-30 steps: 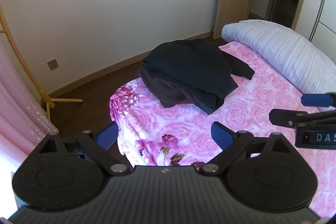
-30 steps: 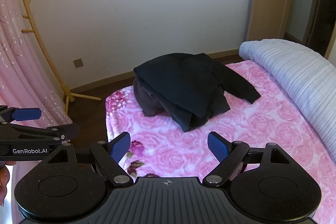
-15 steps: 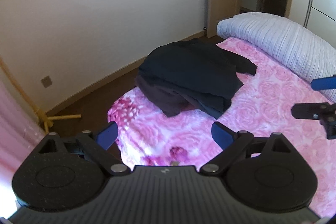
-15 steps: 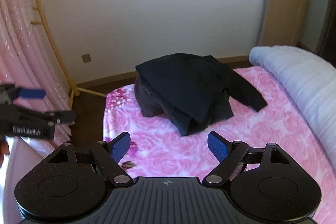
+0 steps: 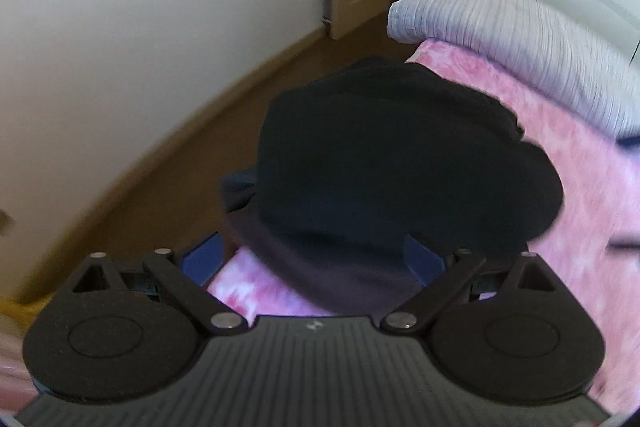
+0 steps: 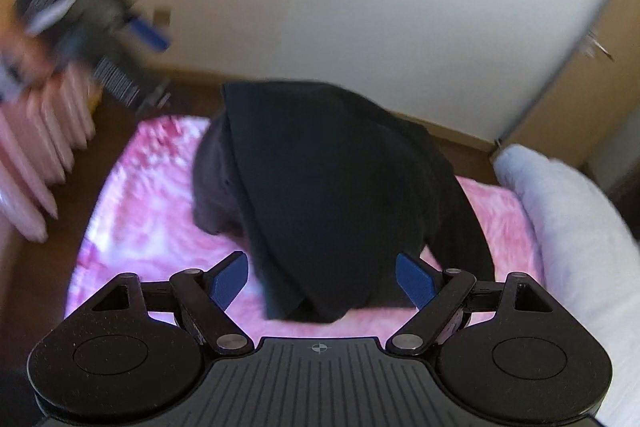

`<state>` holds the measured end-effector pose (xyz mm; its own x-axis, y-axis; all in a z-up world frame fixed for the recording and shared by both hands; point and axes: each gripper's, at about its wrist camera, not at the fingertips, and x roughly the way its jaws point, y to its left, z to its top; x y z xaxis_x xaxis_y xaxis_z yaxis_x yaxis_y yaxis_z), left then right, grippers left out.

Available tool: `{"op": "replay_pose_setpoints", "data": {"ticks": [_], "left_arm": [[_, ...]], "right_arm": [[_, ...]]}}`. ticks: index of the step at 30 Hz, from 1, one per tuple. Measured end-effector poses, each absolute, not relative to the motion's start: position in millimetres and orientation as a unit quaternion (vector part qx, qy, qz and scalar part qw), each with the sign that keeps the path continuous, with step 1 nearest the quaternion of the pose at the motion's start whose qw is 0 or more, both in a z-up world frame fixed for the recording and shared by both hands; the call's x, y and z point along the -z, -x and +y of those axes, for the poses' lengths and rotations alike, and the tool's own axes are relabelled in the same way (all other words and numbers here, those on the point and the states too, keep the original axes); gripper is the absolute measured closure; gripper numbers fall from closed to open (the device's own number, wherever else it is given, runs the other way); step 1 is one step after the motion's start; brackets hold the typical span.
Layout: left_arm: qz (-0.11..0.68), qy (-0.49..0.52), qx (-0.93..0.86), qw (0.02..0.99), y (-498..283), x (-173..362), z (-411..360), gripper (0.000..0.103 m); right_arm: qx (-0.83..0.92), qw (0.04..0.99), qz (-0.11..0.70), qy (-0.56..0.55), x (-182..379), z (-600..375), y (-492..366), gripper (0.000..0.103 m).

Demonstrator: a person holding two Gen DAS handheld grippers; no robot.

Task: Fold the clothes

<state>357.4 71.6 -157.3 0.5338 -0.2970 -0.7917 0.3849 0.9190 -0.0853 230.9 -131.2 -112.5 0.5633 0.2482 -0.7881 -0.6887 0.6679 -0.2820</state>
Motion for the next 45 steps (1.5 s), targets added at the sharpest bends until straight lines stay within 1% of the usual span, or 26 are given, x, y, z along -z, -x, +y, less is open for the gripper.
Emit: {"op": "replay_pose_setpoints", "data": {"ticks": [4, 9, 10, 12, 13, 14, 15, 16, 17, 20, 23, 26, 30, 33, 34, 36, 37, 38, 40, 42, 43, 44, 45], "left_arm": [[0.483, 0.030, 0.231, 0.844, -426, 193, 81, 0.008], [0.503, 0.069, 0.273, 0.817, -464, 227, 84, 0.009], [0.505, 0.076, 0.282, 0.812, -468, 231, 79, 0.014], [0.506, 0.079, 0.300, 0.805, -470, 232, 73, 0.028], [0.503, 0.074, 0.304, 0.805, -469, 229, 70, 0.040], [0.501, 0.068, 0.307, 0.806, -468, 224, 67, 0.056], [0.494, 0.062, 0.309, 0.810, -466, 217, 65, 0.063], [0.482, 0.055, 0.313, 0.817, -461, 206, 61, 0.070], [0.467, 0.049, 0.321, 0.822, -456, 193, 57, 0.075], [0.427, 0.025, 0.355, 0.831, -438, 148, 37, 0.081], [0.387, 0.002, 0.405, 0.828, -405, 99, 4, 0.082], [0.356, -0.013, 0.469, 0.808, -352, 54, -40, 0.086], [0.341, -0.047, 0.549, 0.762, -253, 10, -112, 0.088], [0.354, -0.075, 0.599, 0.714, -163, 6, -183, 0.088], [0.369, -0.074, 0.612, 0.696, -133, 12, -208, 0.088], [0.407, -0.069, 0.632, 0.656, -77, 29, -257, 0.084], [0.429, -0.070, 0.638, 0.636, -48, 39, -280, 0.079], [0.450, -0.078, 0.643, 0.615, -20, 50, -302, 0.072], [0.466, -0.112, 0.655, 0.584, 30, 65, -326, 0.071], [0.463, -0.154, 0.663, 0.567, 56, 81, -335, 0.065], [0.462, -0.178, 0.661, 0.563, 64, 89, -335, 0.058], [0.460, -0.198, 0.655, 0.566, 74, 96, -331, 0.055], [0.460, -0.213, 0.646, 0.571, 81, 102, -317, 0.054]], "right_arm": [[-0.308, 0.804, 0.373, 0.346, 150, -105, -267, 0.015], [-0.339, 0.767, 0.366, 0.405, 193, -75, -304, 0.013], [-0.337, 0.763, 0.365, 0.414, 201, -72, -311, 0.013], [-0.341, 0.757, 0.366, 0.420, 211, -68, -323, 0.014], [-0.343, 0.759, 0.377, 0.405, 211, -69, -331, 0.030], [-0.339, 0.764, 0.390, 0.387, 210, -71, -338, 0.056], [-0.332, 0.770, 0.395, 0.376, 205, -73, -343, 0.069], [-0.324, 0.776, 0.398, 0.365, 199, -76, -347, 0.086], [-0.318, 0.785, 0.397, 0.353, 189, -83, -348, 0.090], [-0.300, 0.813, 0.388, 0.315, 154, -106, -345, 0.092], [-0.273, 0.846, 0.372, 0.266, 111, -146, -331, 0.092], [-0.236, 0.878, 0.359, 0.211, 69, -209, -287, 0.092], [-0.174, 0.902, 0.362, 0.158, 35, -297, -193, 0.092], [-0.113, 0.910, 0.378, 0.125, 22, -364, -104, 0.092], [-0.092, 0.912, 0.384, 0.114, 18, -386, -73, 0.092], [-0.042, 0.907, 0.408, 0.094, 25, -427, -12, 0.092], [-0.012, 0.902, 0.423, 0.084, 35, -448, 15, 0.092], [0.021, 0.889, 0.451, 0.072, 51, -469, 38, 0.092], [0.089, 0.853, 0.511, 0.049, 87, -511, 81, 0.089], [0.139, 0.804, 0.577, 0.029, 125, -543, 115, 0.085], [0.147, 0.790, 0.595, 0.025, 137, -550, 129, 0.078], [0.144, 0.790, 0.596, 0.027, 141, -551, 142, 0.070], [0.139, 0.793, 0.593, 0.031, 144, -552, 154, 0.062]]}}
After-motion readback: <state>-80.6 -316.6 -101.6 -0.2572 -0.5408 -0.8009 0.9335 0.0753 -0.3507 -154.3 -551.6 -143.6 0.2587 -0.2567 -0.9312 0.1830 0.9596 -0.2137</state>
